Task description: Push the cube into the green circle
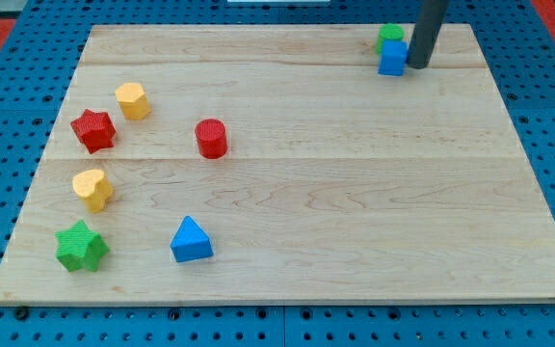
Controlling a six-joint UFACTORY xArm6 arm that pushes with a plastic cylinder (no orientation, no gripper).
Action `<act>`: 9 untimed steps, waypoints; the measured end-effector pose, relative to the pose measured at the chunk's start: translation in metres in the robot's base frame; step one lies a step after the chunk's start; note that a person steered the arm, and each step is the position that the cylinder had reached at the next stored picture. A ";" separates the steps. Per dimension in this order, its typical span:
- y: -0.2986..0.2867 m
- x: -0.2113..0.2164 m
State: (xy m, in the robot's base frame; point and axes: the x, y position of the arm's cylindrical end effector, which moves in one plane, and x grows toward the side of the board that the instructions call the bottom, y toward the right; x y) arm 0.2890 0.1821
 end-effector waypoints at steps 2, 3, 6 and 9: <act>-0.039 0.060; -0.064 0.034; 0.038 0.004; -0.093 0.013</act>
State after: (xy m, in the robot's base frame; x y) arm 0.3021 0.0895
